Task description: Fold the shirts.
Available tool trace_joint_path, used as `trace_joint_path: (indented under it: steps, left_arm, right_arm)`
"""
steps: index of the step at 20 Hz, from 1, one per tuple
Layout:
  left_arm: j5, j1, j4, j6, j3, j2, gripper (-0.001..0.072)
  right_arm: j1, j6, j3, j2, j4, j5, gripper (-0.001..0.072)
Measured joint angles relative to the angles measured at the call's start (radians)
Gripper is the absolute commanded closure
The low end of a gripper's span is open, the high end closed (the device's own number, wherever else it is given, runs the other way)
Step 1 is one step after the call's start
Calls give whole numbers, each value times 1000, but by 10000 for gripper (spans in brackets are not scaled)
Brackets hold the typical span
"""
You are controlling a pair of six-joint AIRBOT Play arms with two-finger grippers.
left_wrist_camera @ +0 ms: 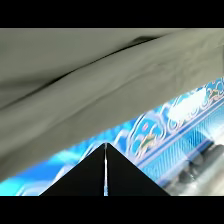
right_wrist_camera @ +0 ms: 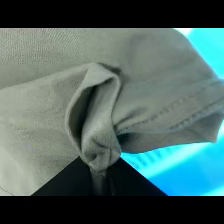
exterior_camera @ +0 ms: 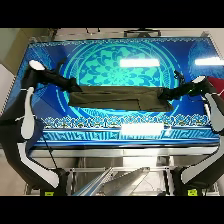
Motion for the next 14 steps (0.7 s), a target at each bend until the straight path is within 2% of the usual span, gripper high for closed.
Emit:
trace_joint_path:
  steps: [4, 6, 10, 14]
  left_arm:
    - [247, -227, 3, 7, -53, -36, 692]
    - [315, -325, 4, 6, -12, -100, 693]
    - [330, -443, 8, -55, 163, -262, 693]
    - [275, -474, -6, -95, 289, -360, 692]
  right_arm:
    - [4, -2, 15, 61, 7, 35, 676]
    - [5, 2, 36, 108, 15, 78, 676]
    - [6, 14, 86, 211, 65, 177, 676]
    - [6, 31, 135, 278, 113, 230, 676]
